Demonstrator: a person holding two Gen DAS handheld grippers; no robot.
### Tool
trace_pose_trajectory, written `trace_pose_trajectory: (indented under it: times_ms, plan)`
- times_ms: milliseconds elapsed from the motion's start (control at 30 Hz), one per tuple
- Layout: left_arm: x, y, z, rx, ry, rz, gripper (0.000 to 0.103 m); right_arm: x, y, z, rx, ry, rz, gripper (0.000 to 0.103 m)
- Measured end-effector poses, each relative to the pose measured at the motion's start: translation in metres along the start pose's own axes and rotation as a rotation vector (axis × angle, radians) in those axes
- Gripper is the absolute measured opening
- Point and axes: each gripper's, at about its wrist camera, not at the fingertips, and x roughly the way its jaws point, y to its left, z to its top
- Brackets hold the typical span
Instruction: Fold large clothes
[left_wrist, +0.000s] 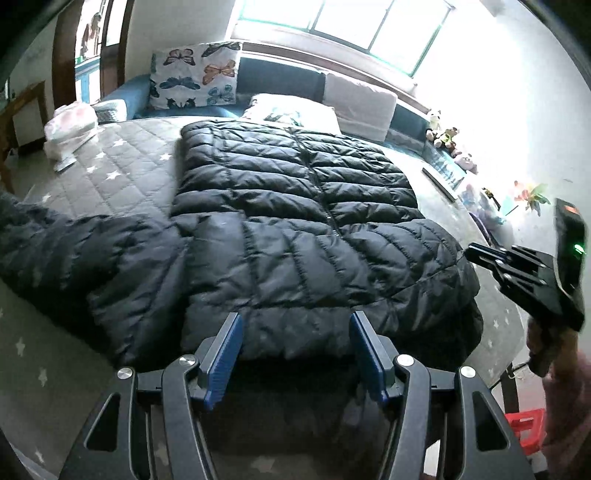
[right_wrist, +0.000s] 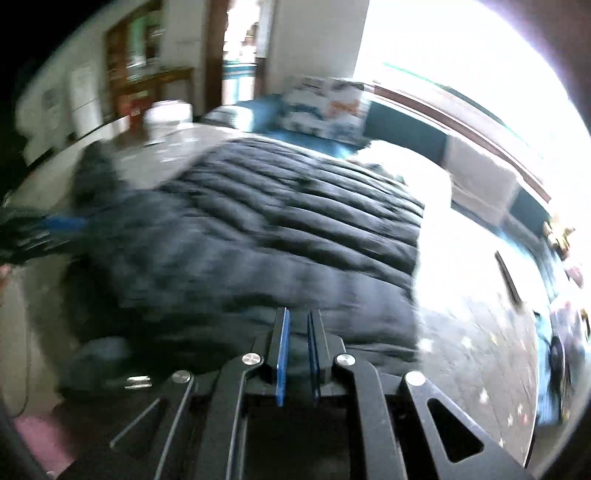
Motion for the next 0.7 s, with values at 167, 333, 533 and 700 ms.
trace_pose_trajectory:
  times_ms: [167,333,533,700]
  plan:
    - [0.04,0.001,0.01,-0.037,0.052,0.001,0.063,0.056,-0.034,-0.032,0.126,0.155,0.052,0.012]
    - [0.081,0.025,0.004,-0.12,0.152,-0.042,0.063,0.046,-0.029,-0.026,0.108,0.155,0.047,0.012]
    - [0.09,0.028,0.003,-0.096,0.141,-0.051,0.063,0.02,-0.005,-0.001,0.052,0.063,0.075,0.014]
    - [0.068,0.032,0.007,-0.114,0.119,-0.113,0.063,0.071,0.004,-0.01,0.073,0.188,0.102,0.035]
